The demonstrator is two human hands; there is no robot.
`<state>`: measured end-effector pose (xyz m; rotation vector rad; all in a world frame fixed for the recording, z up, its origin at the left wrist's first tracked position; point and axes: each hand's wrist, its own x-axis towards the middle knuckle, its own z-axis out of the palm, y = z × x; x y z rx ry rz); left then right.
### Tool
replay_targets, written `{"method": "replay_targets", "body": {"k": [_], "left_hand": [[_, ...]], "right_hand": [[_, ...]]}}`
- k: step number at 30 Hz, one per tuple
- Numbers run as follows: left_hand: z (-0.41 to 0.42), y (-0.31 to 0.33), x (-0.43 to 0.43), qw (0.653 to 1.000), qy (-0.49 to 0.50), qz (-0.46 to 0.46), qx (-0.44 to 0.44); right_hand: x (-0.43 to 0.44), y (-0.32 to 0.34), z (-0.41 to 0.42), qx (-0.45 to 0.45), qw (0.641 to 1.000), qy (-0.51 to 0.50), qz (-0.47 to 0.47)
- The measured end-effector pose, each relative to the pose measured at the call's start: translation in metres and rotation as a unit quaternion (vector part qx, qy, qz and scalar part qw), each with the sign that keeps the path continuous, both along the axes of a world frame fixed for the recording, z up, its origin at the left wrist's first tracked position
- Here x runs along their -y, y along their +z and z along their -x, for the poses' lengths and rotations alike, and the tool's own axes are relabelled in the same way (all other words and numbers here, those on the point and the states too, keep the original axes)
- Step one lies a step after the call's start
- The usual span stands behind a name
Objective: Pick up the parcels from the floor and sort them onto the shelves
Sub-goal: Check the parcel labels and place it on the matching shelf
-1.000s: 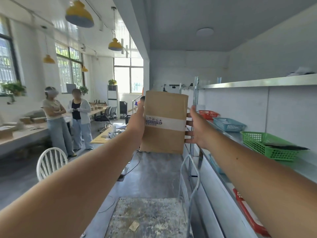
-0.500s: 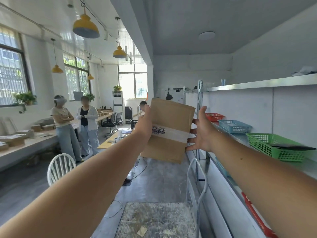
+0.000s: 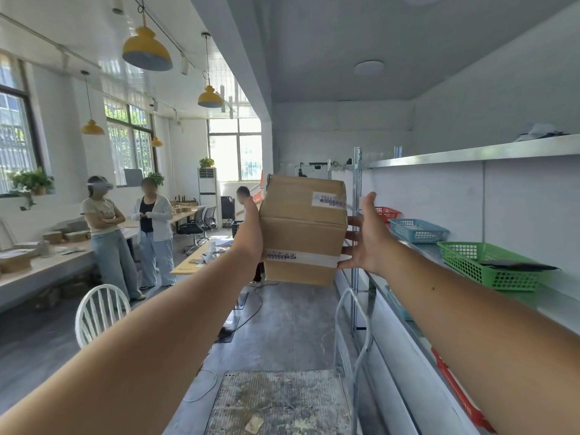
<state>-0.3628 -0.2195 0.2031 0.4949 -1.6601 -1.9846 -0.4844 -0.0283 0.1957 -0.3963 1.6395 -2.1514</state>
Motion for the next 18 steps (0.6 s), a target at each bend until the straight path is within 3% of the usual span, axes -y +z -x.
{"method": "replay_targets", "body": {"k": [3, 13, 18], "left_hand": [[-0.006, 0.002, -0.001, 0.999, -0.015, 0.041, 0.005], [-0.008, 0.001, -0.004, 0.998, -0.041, 0.033, 0.034], [0.001, -0.007, 0.005, 0.999, -0.025, 0.021, -0.002]], "right_hand": [[-0.002, 0.001, -0.002, -0.014, 1.000, -0.020, -0.004], [-0.002, -0.002, -0.003, -0.028, 0.997, -0.078, -0.005], [0.001, -0.004, -0.008, -0.019, 0.995, -0.096, -0.022]]}}
